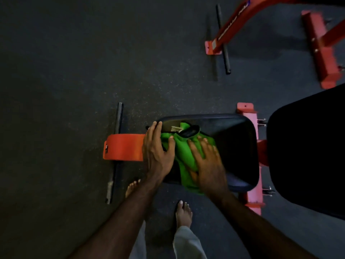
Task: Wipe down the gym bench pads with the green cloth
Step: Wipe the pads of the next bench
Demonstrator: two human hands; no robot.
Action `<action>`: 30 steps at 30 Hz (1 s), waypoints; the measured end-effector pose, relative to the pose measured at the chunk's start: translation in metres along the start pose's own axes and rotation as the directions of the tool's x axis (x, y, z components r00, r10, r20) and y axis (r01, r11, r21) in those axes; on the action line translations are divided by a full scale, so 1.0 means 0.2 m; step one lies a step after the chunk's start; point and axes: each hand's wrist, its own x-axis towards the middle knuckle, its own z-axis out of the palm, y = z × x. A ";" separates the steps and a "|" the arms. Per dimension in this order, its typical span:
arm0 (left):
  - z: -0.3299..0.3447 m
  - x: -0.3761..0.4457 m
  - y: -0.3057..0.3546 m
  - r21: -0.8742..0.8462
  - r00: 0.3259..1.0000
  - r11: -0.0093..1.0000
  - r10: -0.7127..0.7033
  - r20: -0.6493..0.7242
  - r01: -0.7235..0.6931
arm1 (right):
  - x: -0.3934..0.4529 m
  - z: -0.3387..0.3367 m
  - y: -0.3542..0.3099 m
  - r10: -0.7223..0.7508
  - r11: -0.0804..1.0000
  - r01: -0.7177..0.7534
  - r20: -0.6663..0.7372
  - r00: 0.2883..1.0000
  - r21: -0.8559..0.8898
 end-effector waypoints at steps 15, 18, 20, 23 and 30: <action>0.10 0.19 0.09 0.220 0.970 0.955 0.160 0.185 -0.200 | 0.25 0.01 0.10 0.648 0.758 -0.621 -0.326 0.688 0.197; 0.12 0.22 0.11 0.221 0.955 0.949 0.169 0.244 -0.225 | 0.24 0.07 -0.04 0.445 0.895 -0.427 -0.292 0.847 0.126; 0.12 0.22 0.12 0.223 0.952 0.946 0.175 0.253 -0.233 | 0.22 0.03 0.05 0.210 0.977 -0.202 -0.189 0.959 0.063; 0.11 0.24 0.13 0.229 0.941 0.936 0.204 0.270 -0.269 | 0.25 -0.05 0.27 0.390 0.918 -0.395 -0.253 0.886 0.032; 0.13 0.26 0.12 0.265 0.901 0.900 0.239 0.363 -0.345 | 0.25 -0.04 0.24 0.404 0.914 -0.399 -0.260 0.877 0.078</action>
